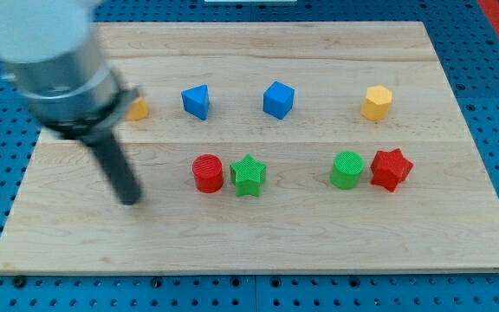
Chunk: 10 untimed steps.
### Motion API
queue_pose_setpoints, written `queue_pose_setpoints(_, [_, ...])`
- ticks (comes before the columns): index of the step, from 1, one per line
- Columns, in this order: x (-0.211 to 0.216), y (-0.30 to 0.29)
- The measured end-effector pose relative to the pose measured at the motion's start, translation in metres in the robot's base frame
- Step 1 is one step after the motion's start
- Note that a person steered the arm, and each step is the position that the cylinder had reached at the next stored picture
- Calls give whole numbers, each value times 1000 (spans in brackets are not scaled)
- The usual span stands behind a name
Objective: Push the red star closer to the green circle
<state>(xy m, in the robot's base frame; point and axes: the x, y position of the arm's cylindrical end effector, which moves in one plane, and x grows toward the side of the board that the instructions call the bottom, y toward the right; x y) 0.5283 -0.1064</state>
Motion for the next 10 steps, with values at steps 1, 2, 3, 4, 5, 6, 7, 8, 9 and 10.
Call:
queue_pose_setpoints(1, [-3, 106])
queue_pose_setpoints(2, [8, 132])
queue_pose_setpoints(3, [9, 194])
queue_pose_setpoints(4, [6, 273])
queue_pose_setpoints(5, [3, 317])
queue_pose_setpoints(6, [-4, 319])
queue_pose_setpoints(7, [-17, 319])
queue_pose_setpoints(8, [-32, 319])
queue_pose_setpoints(9, [-44, 317])
queue_pose_setpoints(10, [-44, 303])
